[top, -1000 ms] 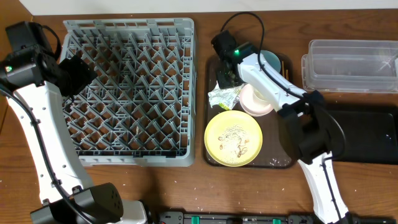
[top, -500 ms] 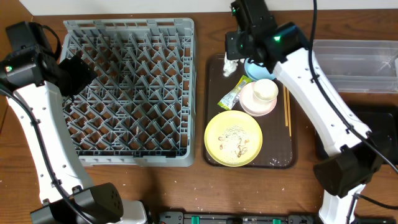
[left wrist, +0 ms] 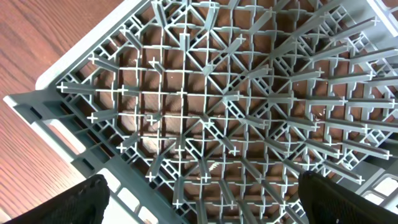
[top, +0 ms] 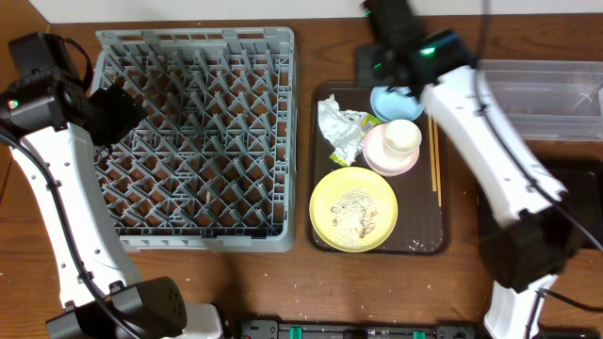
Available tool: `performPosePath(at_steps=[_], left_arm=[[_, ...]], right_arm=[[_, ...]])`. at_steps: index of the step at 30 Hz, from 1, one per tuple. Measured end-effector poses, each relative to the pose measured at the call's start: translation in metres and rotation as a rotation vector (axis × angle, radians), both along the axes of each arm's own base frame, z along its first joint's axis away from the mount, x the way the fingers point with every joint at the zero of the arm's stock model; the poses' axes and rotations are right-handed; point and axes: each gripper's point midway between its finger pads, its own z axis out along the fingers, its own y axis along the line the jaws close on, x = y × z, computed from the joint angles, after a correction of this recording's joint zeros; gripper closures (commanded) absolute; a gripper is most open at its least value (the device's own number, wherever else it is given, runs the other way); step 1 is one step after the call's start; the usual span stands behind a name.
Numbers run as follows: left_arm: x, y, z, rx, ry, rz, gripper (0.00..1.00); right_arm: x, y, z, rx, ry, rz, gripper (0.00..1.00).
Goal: Sort waste into correct bins and load items into the dishwasher
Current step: 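Carry the paper with the right gripper and drop it in the clear bin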
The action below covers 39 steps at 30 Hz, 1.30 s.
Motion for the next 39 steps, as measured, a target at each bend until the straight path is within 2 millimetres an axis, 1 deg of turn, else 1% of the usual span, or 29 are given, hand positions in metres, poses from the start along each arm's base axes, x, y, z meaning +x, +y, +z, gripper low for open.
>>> performPosePath(at_steps=[3,4,6,7,8,9,10,11,12,13,14,15,17,18,20,21,22,23,24,25,27,29,33,34,35,36,37,38,39], left_arm=[[0.0,0.0,0.0,0.0,0.0,0.0,0.02],[0.0,0.0,0.0,0.0,0.0,0.0,0.02],[0.0,0.0,0.0,0.0,0.0,0.0,0.02],[0.0,0.0,0.0,0.0,0.0,0.0,0.02],[0.0,0.0,0.0,0.0,0.0,0.0,0.02],[0.0,0.0,0.0,0.0,0.0,0.0,0.02],[0.0,0.0,0.0,0.0,0.0,0.0,0.02],[0.0,0.0,0.0,0.0,0.0,0.0,0.02],[0.0,0.0,0.0,0.0,0.0,0.0,0.02],[0.0,0.0,0.0,0.0,0.0,0.0,0.02],[0.0,0.0,0.0,0.0,0.0,0.0,0.02],[0.0,0.0,0.0,0.0,0.0,0.0,0.02],[0.0,0.0,0.0,0.0,0.0,0.0,0.02],[0.0,0.0,0.0,0.0,0.0,0.0,0.02],[0.0,0.0,0.0,0.0,0.0,0.0,0.02],[0.0,0.0,0.0,0.0,0.0,0.0,0.02],[0.0,0.0,0.0,0.0,0.0,0.0,0.02],[0.0,0.0,0.0,0.0,0.0,0.0,0.02],[0.0,0.0,0.0,0.0,0.0,0.0,0.02],[0.0,0.0,0.0,0.0,0.0,0.0,0.02],[0.0,0.0,0.0,0.0,0.0,0.0,0.02],[0.0,0.0,0.0,0.0,0.0,0.0,0.02],[0.0,0.0,0.0,0.0,0.0,0.0,0.02],[0.0,0.0,0.0,0.0,0.0,0.0,0.02],[0.0,0.0,0.0,0.0,0.0,0.0,0.02],[0.0,0.0,0.0,0.0,0.0,0.0,0.02],[0.0,0.0,0.0,0.0,0.0,0.0,0.02],[0.0,0.0,0.0,0.0,0.0,0.0,0.02],[0.0,0.0,0.0,0.0,0.0,0.0,0.02]], right_arm=[[0.007,-0.05,0.031,0.033,-0.048,-0.085,0.99],[0.009,-0.064,0.041,0.053,-0.064,-0.095,0.94],[0.007,-0.078,0.058,0.103,-0.085,-0.076,0.84],[0.005,-0.078,0.063,0.121,-0.091,-0.052,0.81],[0.003,-0.073,0.067,0.144,-0.094,-0.009,0.78],[0.0,-0.065,0.068,0.163,-0.091,0.036,0.76],[-0.004,-0.052,0.067,0.179,-0.082,0.092,0.7],[-0.006,-0.043,0.065,0.187,-0.075,0.128,0.66],[-0.009,-0.028,0.058,0.189,-0.058,0.174,0.6],[-0.01,-0.023,0.056,0.188,-0.056,0.195,0.53],[-0.013,-0.001,0.04,0.183,-0.02,0.246,0.49],[-0.014,0.011,0.028,0.171,0.001,0.269,0.47],[-0.015,0.035,-0.002,0.128,0.047,0.31,0.43],[-0.015,0.048,-0.023,0.102,0.079,0.327,0.4],[-0.016,0.067,-0.06,0.053,0.133,0.349,0.39],[-0.017,0.076,-0.086,0.018,0.17,0.35,0.39],[-0.019,0.081,-0.108,-0.01,0.205,0.347,0.39],[-0.02,0.084,-0.122,-0.032,0.226,0.342,0.41],[-0.022,0.086,-0.141,-0.057,0.256,0.335,0.42],[-0.023,0.087,-0.157,-0.076,0.28,0.33,0.42],[-0.024,0.086,-0.179,-0.105,0.311,0.316,0.45],[-0.023,0.084,-0.194,-0.126,0.325,0.303,0.52],[-0.022,0.081,-0.212,-0.15,0.344,0.286,0.55],[-0.022,0.08,-0.216,-0.155,0.35,0.285,0.61],[-0.023,0.08,-0.221,-0.161,0.357,0.283,0.7],[-0.023,0.079,-0.226,-0.167,0.366,0.28,0.84],[-0.023,0.077,-0.23,-0.179,0.371,0.272,0.92],[-0.024,0.076,-0.231,-0.182,0.373,0.271,0.99],[-0.023,0.076,-0.23,-0.178,0.372,0.263,0.99]])
